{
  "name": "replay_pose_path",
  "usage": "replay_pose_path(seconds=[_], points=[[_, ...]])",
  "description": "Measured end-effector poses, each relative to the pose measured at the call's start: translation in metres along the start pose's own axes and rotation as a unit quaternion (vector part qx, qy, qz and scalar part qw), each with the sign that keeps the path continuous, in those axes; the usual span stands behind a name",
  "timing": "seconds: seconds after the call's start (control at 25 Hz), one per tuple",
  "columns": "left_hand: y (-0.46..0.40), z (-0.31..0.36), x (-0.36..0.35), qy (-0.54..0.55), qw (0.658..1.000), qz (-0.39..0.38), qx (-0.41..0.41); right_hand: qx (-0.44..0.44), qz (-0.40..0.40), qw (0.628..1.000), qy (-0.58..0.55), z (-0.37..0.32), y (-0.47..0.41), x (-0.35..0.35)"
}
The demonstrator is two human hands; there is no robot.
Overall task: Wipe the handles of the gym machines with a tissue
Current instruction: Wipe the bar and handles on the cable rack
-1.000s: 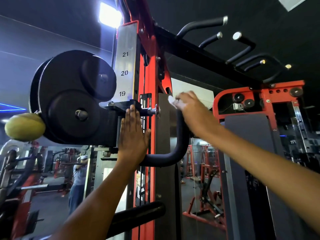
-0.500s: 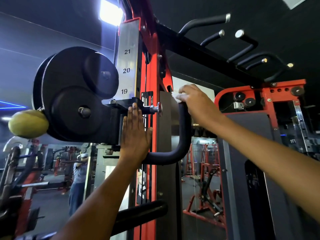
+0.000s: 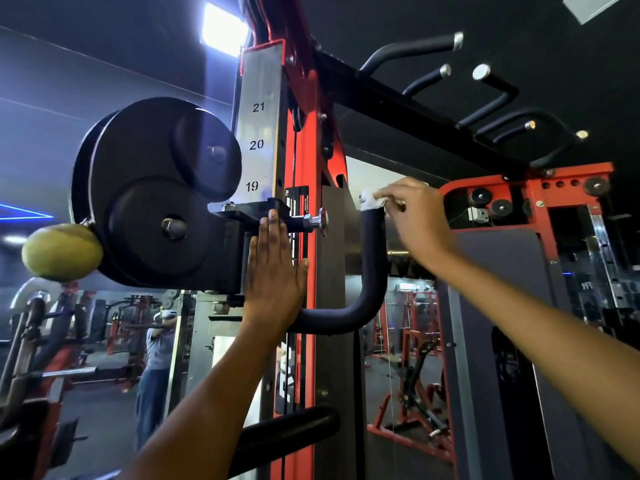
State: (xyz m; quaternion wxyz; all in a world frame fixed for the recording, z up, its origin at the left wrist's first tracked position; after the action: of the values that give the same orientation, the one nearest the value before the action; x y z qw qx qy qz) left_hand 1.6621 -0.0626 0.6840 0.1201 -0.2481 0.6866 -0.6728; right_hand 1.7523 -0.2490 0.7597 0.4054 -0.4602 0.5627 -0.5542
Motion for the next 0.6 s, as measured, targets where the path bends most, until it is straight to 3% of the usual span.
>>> replay_pose_path(seconds=[0.12,0.24,0.32,0.48,0.6], points=[[-0.001,0.000,-0.001,-0.008,1.000,-0.004,0.000,-0.066,0.000,0.997,-0.040,0.004,0.057,-0.005],[-0.001,0.000,-0.002,-0.005,1.000,-0.004,-0.002,0.049,-0.140,0.987,0.060,-0.019,0.134,-0.013],[-0.001,0.000,-0.003,-0.002,1.000,-0.004,-0.003,0.080,-0.206,0.971,0.086,-0.027,0.131,-0.016],[-0.001,-0.002,-0.004,-0.012,1.000,-0.012,0.002,0.020,-0.110,0.981,0.158,-0.029,0.069,-0.009],[0.000,-0.003,-0.004,-0.005,1.000,-0.013,-0.001,0.031,-0.202,0.958,0.201,-0.053,0.113,-0.031]])
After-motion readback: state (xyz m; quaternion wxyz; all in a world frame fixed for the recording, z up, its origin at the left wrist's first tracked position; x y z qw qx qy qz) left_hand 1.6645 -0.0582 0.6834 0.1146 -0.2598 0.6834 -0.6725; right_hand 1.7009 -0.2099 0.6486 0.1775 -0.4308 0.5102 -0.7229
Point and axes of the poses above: each hand's wrist, its own y-axis away from the middle knuckle, its own x-axis out of the back of the hand, z = x × y, the point moved 5 cm from there along -y, towards the middle knuckle, and after that the axes turned 7 degrees about -x, right-handed, at the moved point
